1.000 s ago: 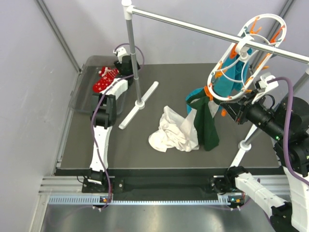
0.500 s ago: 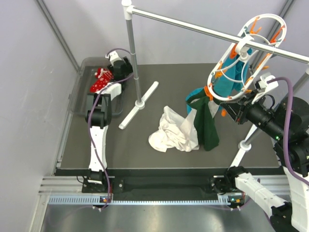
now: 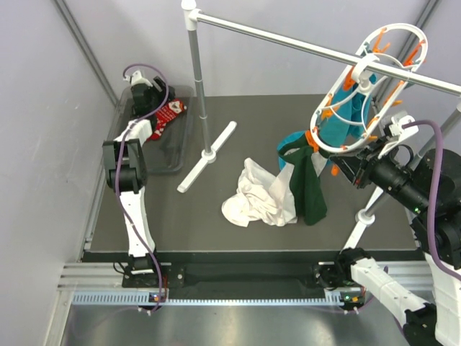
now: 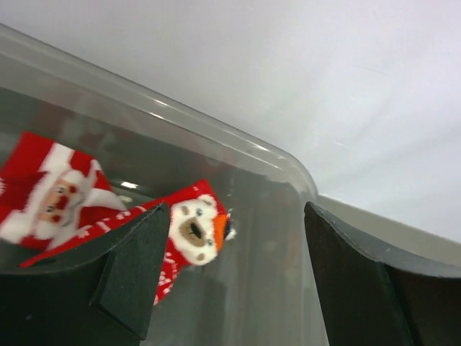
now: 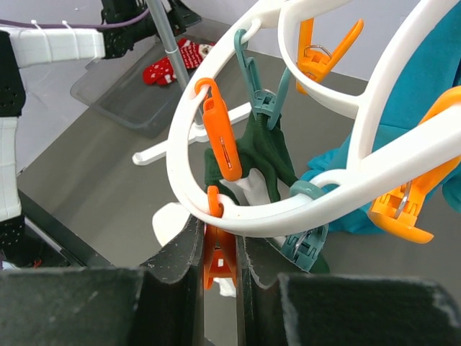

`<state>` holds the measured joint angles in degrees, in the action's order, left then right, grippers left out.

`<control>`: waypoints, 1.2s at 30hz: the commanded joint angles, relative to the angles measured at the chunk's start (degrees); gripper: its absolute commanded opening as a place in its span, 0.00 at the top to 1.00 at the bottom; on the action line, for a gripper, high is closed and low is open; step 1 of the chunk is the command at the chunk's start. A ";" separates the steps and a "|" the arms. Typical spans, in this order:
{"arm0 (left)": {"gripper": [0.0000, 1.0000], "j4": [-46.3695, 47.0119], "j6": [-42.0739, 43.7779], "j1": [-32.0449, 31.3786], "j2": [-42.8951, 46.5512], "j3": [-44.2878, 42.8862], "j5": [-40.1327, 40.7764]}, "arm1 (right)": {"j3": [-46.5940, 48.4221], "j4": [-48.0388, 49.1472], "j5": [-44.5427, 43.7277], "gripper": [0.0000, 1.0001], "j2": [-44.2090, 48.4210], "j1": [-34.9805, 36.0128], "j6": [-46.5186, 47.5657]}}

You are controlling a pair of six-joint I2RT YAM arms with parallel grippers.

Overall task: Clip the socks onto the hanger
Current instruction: Pick up the sock from the bin.

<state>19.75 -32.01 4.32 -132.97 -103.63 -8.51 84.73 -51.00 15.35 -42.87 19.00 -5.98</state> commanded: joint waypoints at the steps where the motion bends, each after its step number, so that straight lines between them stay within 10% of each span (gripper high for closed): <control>1: 0.21 -12.04 8.26 -0.89 1.32 -7.79 4.28 | -1.41 -4.63 1.52 1.00 0.24 0.77 0.88; 27: 0.32 -16.67 18.82 -7.74 -13.81 -18.09 22.30 | -1.32 -5.07 1.26 1.00 -0.81 1.30 0.00; 36: 0.83 -17.73 19.44 -7.83 -13.29 -18.27 22.93 | -1.06 -5.60 1.08 1.00 -0.81 1.30 -0.09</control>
<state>1.69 -13.39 -3.86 -147.33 -119.68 13.21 84.03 -50.81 15.22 -42.68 19.38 -5.80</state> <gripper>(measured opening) 0.203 0.121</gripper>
